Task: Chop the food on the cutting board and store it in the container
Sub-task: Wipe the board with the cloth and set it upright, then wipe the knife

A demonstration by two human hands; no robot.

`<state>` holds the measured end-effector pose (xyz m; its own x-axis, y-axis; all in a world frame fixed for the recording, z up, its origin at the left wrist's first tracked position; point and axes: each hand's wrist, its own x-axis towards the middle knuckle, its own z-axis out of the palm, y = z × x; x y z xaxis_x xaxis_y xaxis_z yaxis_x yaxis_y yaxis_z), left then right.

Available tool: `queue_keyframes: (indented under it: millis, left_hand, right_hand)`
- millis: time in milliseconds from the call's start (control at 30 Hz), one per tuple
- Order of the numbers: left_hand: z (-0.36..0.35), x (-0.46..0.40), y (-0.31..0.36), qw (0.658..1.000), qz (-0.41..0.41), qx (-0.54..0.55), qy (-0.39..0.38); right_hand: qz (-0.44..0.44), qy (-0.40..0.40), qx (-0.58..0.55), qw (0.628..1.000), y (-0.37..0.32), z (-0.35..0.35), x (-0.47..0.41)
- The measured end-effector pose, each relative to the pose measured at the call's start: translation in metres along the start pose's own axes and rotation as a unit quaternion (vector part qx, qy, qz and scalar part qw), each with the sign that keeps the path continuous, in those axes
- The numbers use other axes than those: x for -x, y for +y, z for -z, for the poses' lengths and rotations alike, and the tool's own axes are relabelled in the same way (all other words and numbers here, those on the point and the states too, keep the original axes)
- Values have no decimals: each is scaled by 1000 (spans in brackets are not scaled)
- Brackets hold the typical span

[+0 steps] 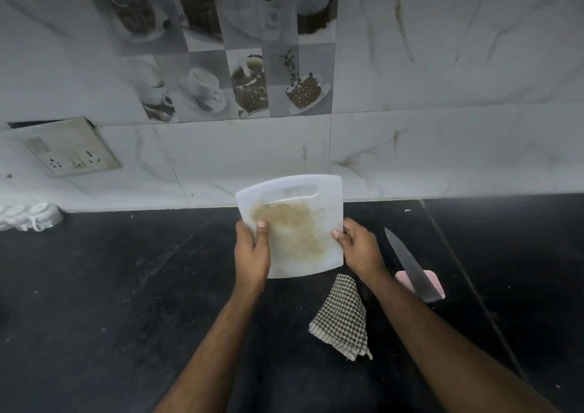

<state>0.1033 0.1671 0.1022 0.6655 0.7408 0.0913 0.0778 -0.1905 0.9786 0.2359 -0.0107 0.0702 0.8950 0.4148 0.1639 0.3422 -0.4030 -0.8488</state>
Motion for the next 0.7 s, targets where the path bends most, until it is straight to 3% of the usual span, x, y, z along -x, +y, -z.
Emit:
queue_keyframes:
  millis: [267,600,700]
  left_hand:
    - [-19,-82,11,988,-72,-137,-17]
    - [-72,-175,11,993,-27,-63,-94]
    - [-84,-189,13,993,-30,-77,-80]
  right_hand:
    - [-28,56,-7,998,11,0,-58]
    - [-15,105,19,994,45,15,-138]
    - [-15,99,28,995,48,19,-152]
